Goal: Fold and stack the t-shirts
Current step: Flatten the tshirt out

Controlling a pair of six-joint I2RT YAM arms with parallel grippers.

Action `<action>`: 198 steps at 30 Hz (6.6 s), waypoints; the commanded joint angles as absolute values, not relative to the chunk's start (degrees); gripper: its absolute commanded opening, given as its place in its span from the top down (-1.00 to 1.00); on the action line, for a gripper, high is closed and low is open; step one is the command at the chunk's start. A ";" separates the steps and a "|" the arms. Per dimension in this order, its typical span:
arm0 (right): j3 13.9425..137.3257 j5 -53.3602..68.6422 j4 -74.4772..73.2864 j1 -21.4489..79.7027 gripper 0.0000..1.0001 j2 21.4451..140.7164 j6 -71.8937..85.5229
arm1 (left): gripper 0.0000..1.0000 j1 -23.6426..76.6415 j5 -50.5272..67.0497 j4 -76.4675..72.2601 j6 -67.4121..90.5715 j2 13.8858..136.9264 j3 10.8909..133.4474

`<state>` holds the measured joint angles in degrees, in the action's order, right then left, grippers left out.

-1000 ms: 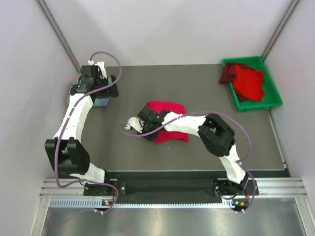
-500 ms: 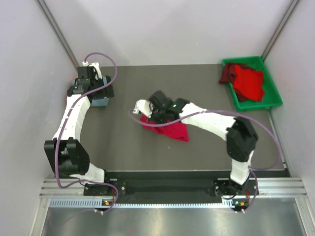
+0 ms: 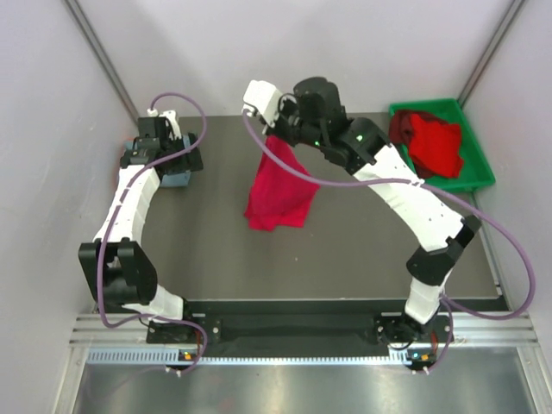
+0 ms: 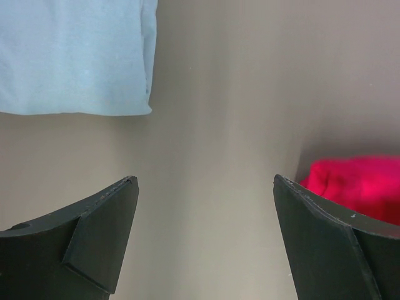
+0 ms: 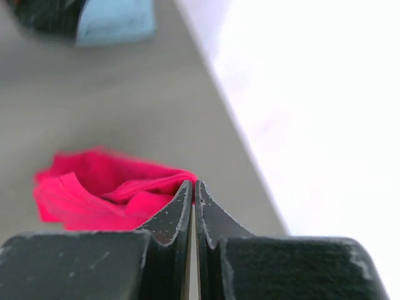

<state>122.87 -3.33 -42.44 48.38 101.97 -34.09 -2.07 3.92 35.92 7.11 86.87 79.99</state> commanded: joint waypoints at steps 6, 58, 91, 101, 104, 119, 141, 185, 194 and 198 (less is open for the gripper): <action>135.71 -3.95 -35.61 49.40 1.00 102.84 -37.35 | -0.87 -2.29 2.99 32.87 7.56 85.17 78.93; 103.56 3.08 -23.91 9.84 1.00 97.03 -21.27 | -0.87 -3.52 4.57 32.87 8.53 90.26 79.54; 88.24 1.84 -25.93 14.24 1.00 96.24 -21.97 | -0.39 23.82 22.94 52.21 -4.57 109.15 80.33; 87.36 2.29 -26.02 14.24 1.00 95.19 -22.06 | -0.01 23.82 24.70 52.91 -3.08 120.40 88.85; 86.40 2.20 -25.66 14.15 1.00 94.75 -22.15 | 0.08 23.82 25.14 53.26 -2.81 121.20 90.17; 91.31 0.27 -22.86 13.01 1.00 92.47 -19.43 | 1.00 18.37 13.55 48.71 -6.23 104.81 94.39; 94.34 -0.26 -31.37 10.55 1.00 78.85 -16.00 | 1.00 17.05 -0.27 45.96 -13.37 81.84 90.46; 107.05 18.90 -31.64 26.63 -0.18 127.44 -11.60 | 1.00 14.15 8.70 57.66 -6.59 99.84 89.73; 104.24 14.51 -31.73 27.95 -0.19 129.11 -11.95 | 1.00 13.01 9.75 57.48 -5.98 100.99 91.58; 102.75 12.57 -31.90 28.30 -0.17 129.46 -13.27 | 1.00 12.48 10.72 57.57 -5.80 101.34 92.46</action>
